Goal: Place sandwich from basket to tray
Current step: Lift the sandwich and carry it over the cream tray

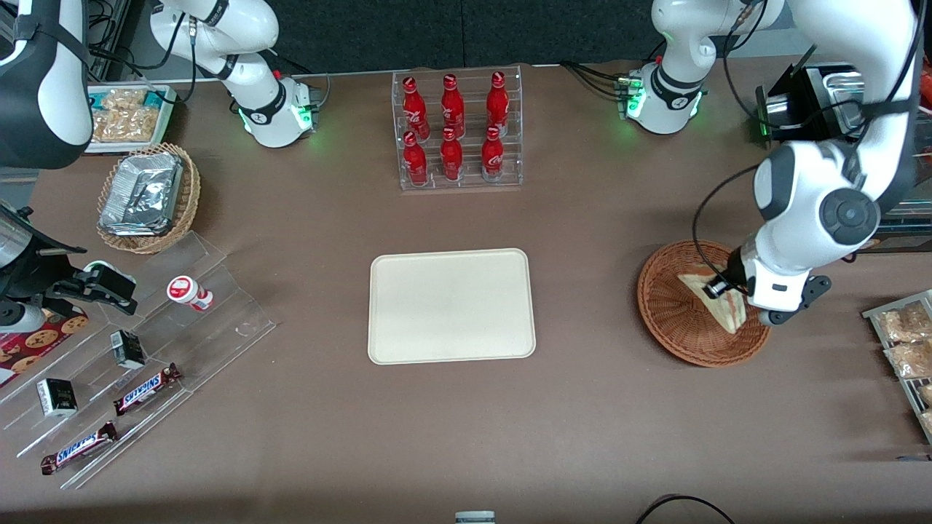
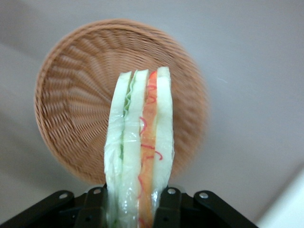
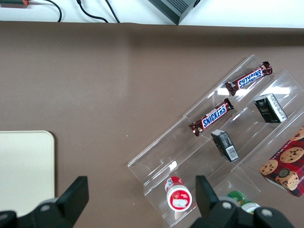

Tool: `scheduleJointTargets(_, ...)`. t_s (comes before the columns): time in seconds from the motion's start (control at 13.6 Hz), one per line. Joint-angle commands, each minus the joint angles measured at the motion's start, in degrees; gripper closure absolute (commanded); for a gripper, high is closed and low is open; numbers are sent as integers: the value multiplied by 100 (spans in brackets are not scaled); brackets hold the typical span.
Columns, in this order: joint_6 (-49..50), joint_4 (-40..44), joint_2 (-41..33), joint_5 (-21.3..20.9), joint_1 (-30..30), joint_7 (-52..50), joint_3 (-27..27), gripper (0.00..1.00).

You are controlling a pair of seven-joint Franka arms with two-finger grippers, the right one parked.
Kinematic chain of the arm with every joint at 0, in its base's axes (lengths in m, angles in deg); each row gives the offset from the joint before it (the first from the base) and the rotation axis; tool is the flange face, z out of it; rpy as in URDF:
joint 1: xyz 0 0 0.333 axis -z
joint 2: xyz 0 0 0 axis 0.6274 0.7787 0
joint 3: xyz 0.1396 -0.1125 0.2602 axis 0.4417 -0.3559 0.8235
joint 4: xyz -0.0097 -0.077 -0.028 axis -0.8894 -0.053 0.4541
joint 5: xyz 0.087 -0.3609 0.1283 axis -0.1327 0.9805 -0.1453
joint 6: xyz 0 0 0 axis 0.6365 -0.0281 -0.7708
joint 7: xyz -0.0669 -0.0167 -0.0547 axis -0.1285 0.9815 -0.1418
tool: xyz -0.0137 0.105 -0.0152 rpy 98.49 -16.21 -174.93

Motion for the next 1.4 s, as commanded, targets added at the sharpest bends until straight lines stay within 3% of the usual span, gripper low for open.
scheduleJointTargets(0.0, 823, 1144, 266, 128, 25, -420, -864, 100)
scheduleJointTargets(0.22, 771, 1934, 773, 67, 584, -922, -1578, 100)
scheduleJointTargets(0.44, 771, 2813, 1591, -319, 1718, -1389, -1571, 100)
scheduleJointTargets(0.74, 132, 3387, 2725, -776, 2633, -1345, -1562, 100)
scheduleJointTargets(1.03, -704, 3387, 3587, -1663, 3144, -1538, -1527, 100)
scheduleJointTargets(1.33, -1127, 3597, 4246, -2410, 3215, -1898, -1465, 100)
